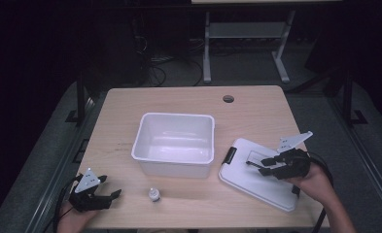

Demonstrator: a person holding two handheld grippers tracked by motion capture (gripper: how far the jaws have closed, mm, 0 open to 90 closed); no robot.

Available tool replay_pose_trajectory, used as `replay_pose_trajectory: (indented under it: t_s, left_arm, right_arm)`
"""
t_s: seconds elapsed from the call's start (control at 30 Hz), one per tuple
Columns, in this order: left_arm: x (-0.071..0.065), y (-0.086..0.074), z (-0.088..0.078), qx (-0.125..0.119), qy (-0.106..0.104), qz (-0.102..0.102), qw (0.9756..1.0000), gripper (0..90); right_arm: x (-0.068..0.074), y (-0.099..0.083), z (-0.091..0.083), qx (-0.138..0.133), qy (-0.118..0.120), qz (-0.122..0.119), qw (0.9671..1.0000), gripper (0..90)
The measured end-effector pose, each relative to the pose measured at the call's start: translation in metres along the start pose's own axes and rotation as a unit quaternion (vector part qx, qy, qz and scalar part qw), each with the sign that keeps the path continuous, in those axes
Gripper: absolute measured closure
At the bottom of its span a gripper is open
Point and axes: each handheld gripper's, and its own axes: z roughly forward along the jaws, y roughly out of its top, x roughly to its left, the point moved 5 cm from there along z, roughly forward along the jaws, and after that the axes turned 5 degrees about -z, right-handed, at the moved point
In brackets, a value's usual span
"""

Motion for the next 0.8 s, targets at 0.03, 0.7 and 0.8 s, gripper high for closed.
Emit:
replay_pose_trajectory:
  t_s: [0.03,0.7,0.8]
  left_arm:
    - [0.000,0.000,0.000,0.002,-0.001,0.002,1.0000,23.5]
    - [-0.014,0.014,-0.003,0.005,-0.023,0.032,0.9992,23.5]
    - [-0.017,0.020,-0.003,0.008,-0.037,0.042,0.9984,23.4]
  right_arm:
    - [0.001,0.000,0.000,-0.001,-0.002,-0.001,1.0000,55.4]
    - [0.048,0.009,-0.006,-0.031,-0.028,-0.043,0.9982,44.8]
    - [0.056,0.009,0.002,-0.024,-0.022,-0.050,0.9982,42.9]
